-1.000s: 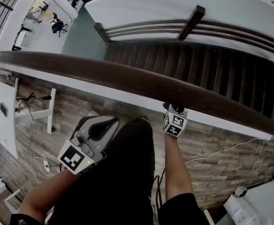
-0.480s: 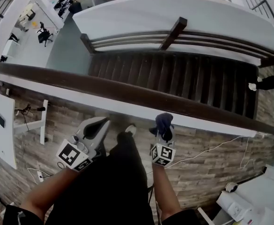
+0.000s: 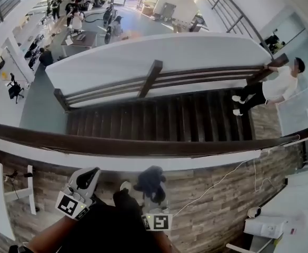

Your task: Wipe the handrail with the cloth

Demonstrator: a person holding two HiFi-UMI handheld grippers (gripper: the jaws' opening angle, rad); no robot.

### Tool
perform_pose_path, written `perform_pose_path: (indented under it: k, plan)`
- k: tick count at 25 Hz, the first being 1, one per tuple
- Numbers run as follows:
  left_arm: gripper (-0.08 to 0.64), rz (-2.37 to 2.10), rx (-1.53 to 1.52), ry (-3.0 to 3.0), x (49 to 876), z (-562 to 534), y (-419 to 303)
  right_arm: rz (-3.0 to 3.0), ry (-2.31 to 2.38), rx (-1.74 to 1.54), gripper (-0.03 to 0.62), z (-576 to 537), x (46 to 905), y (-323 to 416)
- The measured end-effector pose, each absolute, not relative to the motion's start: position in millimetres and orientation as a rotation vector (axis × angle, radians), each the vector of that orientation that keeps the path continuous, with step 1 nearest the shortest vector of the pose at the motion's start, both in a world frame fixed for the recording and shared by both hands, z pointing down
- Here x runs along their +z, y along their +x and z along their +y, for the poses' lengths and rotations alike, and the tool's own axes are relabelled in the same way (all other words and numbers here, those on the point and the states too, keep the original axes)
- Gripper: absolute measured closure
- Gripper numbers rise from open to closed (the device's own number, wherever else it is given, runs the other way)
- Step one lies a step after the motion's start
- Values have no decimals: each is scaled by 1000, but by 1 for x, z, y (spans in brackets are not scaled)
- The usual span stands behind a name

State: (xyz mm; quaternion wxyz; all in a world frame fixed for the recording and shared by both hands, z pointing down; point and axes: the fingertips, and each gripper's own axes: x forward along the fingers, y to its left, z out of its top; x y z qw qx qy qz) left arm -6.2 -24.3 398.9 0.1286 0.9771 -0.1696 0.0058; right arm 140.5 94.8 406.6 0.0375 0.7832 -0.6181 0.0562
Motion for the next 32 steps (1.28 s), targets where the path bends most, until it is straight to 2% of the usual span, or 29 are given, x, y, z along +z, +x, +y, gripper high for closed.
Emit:
perform_pose_path:
  k: [7,19,25,28,32]
  plan:
    - [561,-467,-81,2862,384,-34,-13,-1976,2507,7,491,71,346,127]
    - [561,-473,-296,2907,364,-48,2,-2040,2464,-61,497,52,346,113]
    - [561,-500,-137,2888,370,-39,2,-2024,2444,-53,497,58,341,115]
    - [561,-492,-209,2901,364,-36,5,-2030,2450,-45,497,58,338,115]
    - [561,-495,-139,2888,370,-29,5,-2042,2421,-22,497,58,338,113]
